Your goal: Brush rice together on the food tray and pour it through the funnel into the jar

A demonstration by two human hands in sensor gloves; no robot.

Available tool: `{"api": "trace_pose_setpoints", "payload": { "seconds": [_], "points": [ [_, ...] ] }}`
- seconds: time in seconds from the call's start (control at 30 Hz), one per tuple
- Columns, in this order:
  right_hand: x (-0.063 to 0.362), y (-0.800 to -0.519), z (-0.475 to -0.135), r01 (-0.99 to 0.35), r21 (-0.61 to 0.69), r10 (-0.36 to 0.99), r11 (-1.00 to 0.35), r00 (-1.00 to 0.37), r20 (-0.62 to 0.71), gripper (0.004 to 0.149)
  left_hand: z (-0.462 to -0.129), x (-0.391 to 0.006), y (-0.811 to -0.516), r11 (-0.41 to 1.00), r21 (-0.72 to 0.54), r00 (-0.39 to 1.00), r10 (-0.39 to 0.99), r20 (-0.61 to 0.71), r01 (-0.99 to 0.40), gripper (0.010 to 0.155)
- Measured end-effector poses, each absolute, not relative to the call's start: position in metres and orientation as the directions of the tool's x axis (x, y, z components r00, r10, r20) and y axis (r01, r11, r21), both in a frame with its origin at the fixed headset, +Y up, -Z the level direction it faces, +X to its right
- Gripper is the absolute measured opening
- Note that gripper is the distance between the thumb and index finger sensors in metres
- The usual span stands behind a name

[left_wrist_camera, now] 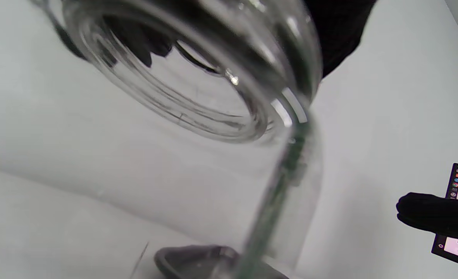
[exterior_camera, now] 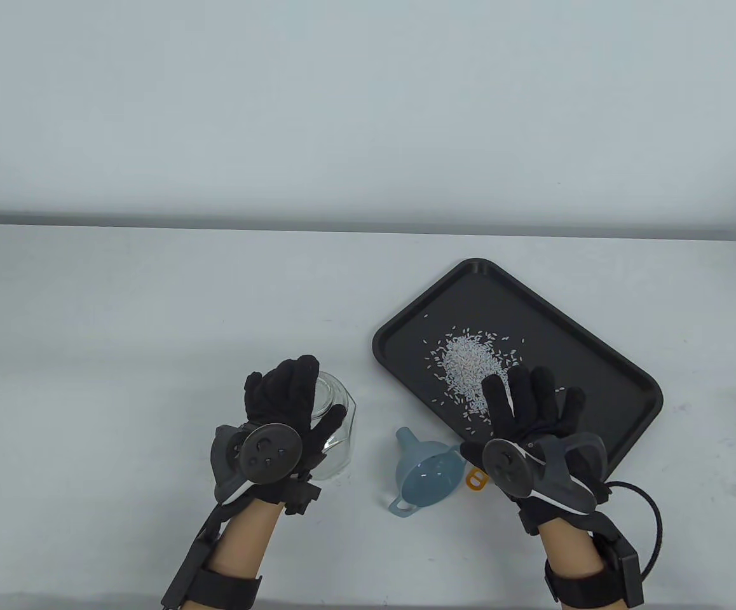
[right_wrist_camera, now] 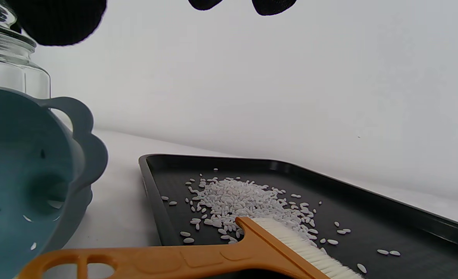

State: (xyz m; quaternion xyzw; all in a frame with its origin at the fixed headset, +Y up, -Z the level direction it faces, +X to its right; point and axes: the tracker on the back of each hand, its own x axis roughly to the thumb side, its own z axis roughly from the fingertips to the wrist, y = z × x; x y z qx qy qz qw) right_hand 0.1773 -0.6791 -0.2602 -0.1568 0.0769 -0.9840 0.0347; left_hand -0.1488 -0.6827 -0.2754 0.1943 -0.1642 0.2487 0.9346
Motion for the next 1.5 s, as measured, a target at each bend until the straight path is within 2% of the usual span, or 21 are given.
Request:
{"api": "trace_pose_setpoints", "payload": {
  "seconds": [0.2,0.47,0.63,0.8,1.03,1.13,1.23,1.33,1.5],
  "points": [
    [0.181,-0.677,-0.259,0.027,-0.173,-0.078,-0.985,-0.952,0.296,0.092,-0.272,-0.152,-0.68,0.77,0.344,0.819,0.379,0.431,-0.537,0.082],
    [0.183,-0.676,-0.259,0.019,-0.179,-0.072,-0.984,-0.954,0.29,0.092,-0.258,-0.175,-0.66,0.647,0.437,0.773,0.43,0.467,-0.624,0.081],
    [0.183,-0.676,-0.259,0.018,-0.179,-0.07,-0.984,-0.955,0.288,0.092,-0.258,-0.205,-0.662,0.614,0.489,0.785,0.474,0.4,-0.62,0.081],
    [0.183,-0.677,-0.259,0.026,-0.175,-0.076,-0.984,-0.955,0.287,0.092,-0.265,-0.24,-0.682,0.657,0.504,0.823,0.505,0.258,-0.561,0.081],
    [0.184,-0.676,-0.259,0.039,-0.178,-0.088,-0.983,-0.957,0.278,0.092,-0.28,-0.265,-0.717,0.788,0.375,0.865,0.495,0.084,-0.488,0.08],
    [0.184,-0.677,-0.259,0.041,-0.169,-0.087,-0.985,-0.958,0.274,0.092,-0.287,-0.267,-0.731,0.859,0.261,0.894,0.448,0.031,-0.44,0.08],
    [0.185,-0.677,-0.26,0.048,-0.16,-0.089,-0.986,-0.96,0.266,0.092,-0.292,-0.265,-0.741,0.928,0.16,0.939,0.343,-0.008,-0.337,0.08],
    [0.185,-0.678,-0.26,0.059,-0.142,-0.094,-0.988,-0.962,0.256,0.092,-0.294,-0.264,-0.749,0.951,0.096,0.954,0.298,-0.028,-0.294,0.08],
    [0.185,-0.678,-0.26,0.063,-0.13,-0.094,-0.99,-0.963,0.254,0.092,-0.296,-0.268,-0.758,0.953,0.032,0.951,0.302,-0.066,-0.3,0.079]
  ]
}}
